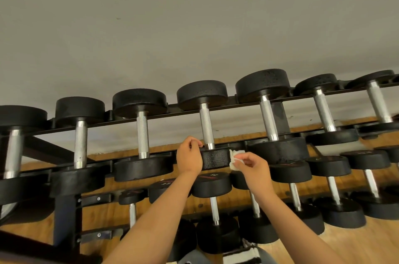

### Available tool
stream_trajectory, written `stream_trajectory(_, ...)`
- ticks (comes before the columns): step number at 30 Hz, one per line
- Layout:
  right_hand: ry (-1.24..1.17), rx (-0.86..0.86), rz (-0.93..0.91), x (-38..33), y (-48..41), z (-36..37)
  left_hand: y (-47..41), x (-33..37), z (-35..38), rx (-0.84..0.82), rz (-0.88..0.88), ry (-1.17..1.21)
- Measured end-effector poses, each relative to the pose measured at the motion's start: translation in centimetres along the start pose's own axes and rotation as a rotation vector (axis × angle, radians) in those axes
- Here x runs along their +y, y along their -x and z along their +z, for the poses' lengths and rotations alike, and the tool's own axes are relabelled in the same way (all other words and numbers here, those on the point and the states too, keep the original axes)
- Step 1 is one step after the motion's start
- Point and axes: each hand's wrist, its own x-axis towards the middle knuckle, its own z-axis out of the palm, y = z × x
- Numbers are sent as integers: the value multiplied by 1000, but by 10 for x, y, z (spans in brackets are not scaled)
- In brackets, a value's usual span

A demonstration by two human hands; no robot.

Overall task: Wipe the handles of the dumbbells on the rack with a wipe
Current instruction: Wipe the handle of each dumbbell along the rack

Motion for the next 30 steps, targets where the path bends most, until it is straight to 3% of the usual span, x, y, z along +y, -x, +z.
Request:
stream_trajectory(16,-83,33,81,-4,-19,-3,-1,-1,0,2,2,2)
stream_trajectory(26,61,105,-48,13,4,4,1,0,0,10,2,-15)
stream_trajectory(30,-93,67,-15,14,8,5,9,9,5,57,153,-157)
